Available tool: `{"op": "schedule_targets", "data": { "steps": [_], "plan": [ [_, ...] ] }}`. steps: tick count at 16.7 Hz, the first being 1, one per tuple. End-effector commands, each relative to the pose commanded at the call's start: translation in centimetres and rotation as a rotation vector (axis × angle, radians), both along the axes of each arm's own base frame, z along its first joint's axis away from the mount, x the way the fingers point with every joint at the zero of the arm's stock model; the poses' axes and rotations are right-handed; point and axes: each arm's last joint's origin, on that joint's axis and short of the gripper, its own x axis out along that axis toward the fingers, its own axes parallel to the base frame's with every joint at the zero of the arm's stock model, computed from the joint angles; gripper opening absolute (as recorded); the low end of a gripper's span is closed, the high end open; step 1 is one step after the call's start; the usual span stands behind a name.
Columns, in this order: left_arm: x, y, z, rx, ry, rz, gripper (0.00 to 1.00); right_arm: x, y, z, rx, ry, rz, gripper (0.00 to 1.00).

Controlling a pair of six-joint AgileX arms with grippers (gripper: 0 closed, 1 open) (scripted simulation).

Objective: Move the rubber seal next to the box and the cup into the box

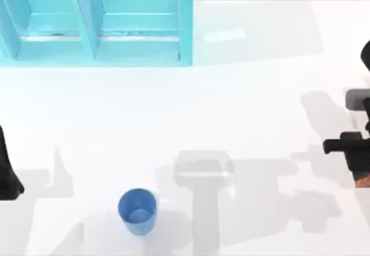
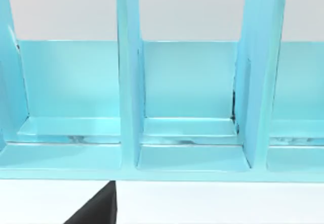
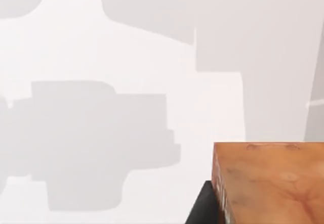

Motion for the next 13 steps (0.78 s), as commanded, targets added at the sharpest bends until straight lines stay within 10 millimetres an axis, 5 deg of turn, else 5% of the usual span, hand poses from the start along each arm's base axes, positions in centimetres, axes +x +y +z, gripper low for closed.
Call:
{"op": "schedule_targets", "data": {
  "steps": [12,13],
  "plan": [
    [0.0,0.0,0.0,0.0,0.0,0.0,1.0,0.0,0.0,0.0,0.0,0.0,0.0,0.98],
    [0.0,0.0,0.0,0.0,0.0,0.0,1.0,0.0,0.0,0.0,0.0,0.0,0.0,1.0]
  ]
}}
